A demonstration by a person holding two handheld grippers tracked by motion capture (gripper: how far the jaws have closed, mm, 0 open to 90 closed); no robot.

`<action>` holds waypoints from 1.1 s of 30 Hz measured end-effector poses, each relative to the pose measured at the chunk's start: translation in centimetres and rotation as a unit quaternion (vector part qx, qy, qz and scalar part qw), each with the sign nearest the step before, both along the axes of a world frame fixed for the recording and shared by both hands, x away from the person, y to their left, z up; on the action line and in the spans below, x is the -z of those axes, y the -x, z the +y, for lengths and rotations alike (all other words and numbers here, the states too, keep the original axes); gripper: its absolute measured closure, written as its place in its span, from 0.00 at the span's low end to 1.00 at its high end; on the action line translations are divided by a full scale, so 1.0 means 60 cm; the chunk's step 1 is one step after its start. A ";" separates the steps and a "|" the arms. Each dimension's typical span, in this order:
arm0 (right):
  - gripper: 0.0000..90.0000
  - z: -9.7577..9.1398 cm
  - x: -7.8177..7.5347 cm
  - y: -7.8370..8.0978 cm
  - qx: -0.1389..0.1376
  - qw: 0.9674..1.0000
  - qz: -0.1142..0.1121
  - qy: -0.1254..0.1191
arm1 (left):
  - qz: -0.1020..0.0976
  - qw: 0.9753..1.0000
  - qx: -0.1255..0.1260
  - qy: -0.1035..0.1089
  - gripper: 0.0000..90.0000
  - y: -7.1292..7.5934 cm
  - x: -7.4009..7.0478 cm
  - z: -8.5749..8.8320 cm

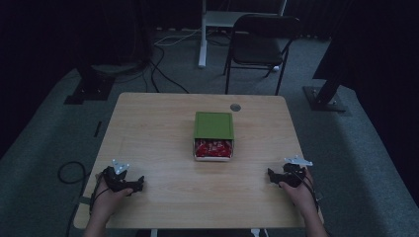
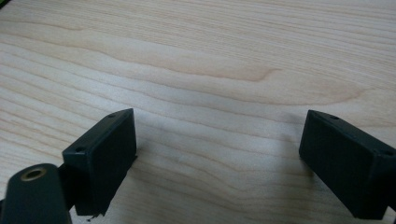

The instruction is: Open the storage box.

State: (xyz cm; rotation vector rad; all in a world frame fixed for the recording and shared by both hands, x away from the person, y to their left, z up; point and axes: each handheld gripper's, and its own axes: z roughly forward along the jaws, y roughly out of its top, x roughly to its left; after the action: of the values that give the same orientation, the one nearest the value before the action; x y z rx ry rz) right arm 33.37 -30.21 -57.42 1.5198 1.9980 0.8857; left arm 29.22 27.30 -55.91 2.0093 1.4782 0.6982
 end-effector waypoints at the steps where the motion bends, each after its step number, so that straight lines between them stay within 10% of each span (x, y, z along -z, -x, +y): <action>1: 0.12 0.000 0.000 0.000 0.000 1.000 0.000 0.000 | 0.000 1.000 0.002 -0.002 0.01 -0.001 0.000 -0.003; 33: 0.12 0.000 0.000 -0.001 -0.001 1.000 -0.001 0.001 | -0.020 0.994 0.106 -0.022 0.06 -0.022 -0.021 -0.118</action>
State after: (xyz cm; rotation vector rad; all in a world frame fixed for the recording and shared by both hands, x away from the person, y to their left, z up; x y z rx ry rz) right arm 33.42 -30.22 -57.43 1.5166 1.9980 0.8859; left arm 30.52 20.22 -54.65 2.1341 1.2149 0.6822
